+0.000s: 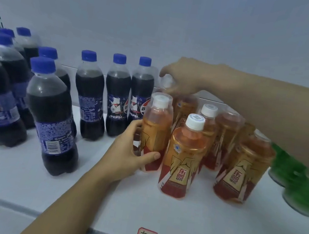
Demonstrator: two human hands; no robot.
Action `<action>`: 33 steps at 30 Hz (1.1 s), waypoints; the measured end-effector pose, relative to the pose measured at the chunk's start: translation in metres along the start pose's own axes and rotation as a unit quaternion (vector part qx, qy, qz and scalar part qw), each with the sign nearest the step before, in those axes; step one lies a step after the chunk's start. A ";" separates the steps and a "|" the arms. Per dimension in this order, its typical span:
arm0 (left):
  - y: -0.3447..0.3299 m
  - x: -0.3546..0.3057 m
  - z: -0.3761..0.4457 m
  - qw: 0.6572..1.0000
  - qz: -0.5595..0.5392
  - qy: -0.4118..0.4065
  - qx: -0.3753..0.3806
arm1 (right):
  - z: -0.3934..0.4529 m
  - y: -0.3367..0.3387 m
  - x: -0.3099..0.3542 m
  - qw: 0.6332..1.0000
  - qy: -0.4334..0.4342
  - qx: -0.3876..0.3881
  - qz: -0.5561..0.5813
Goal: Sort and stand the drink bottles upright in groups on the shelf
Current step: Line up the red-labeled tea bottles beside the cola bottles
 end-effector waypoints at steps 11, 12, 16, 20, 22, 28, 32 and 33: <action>0.009 0.005 0.003 0.998 0.044 0.024 -0.043 | 0.005 -0.019 -0.010 0.999 0.010 -0.045 -0.010; 0.009 0.006 0.002 0.998 0.044 0.026 -0.045 | 0.003 -0.018 -0.013 0.999 0.000 -0.045 0.003; 0.008 0.007 0.005 0.998 0.041 0.031 -0.043 | -0.015 -0.007 -0.038 0.999 -0.048 -0.009 -0.008; 0.005 0.009 0.006 0.998 0.040 0.040 -0.032 | -0.027 -0.015 -0.041 0.998 -0.047 0.034 -0.033; 0.006 0.010 0.007 0.998 0.036 0.042 -0.033 | -0.031 -0.015 -0.039 0.998 -0.048 0.028 -0.032; -0.001 0.019 0.006 0.996 0.054 0.071 0.008 | -0.055 0.025 -0.001 0.992 -0.001 -0.112 0.050; 0.001 0.012 0.004 0.995 0.073 0.069 -0.024 | -0.055 0.022 0.047 0.982 -0.002 0.032 0.187; 0.001 0.010 0.003 0.994 0.079 0.067 -0.037 | -0.055 0.014 0.057 0.983 0.005 0.071 0.169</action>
Point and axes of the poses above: each hand's wrist, its own z-axis towards the middle knuckle, its own y-axis out of the back of the hand, x = y × z, the point moved 6 cm from there along z, towards the middle knuckle
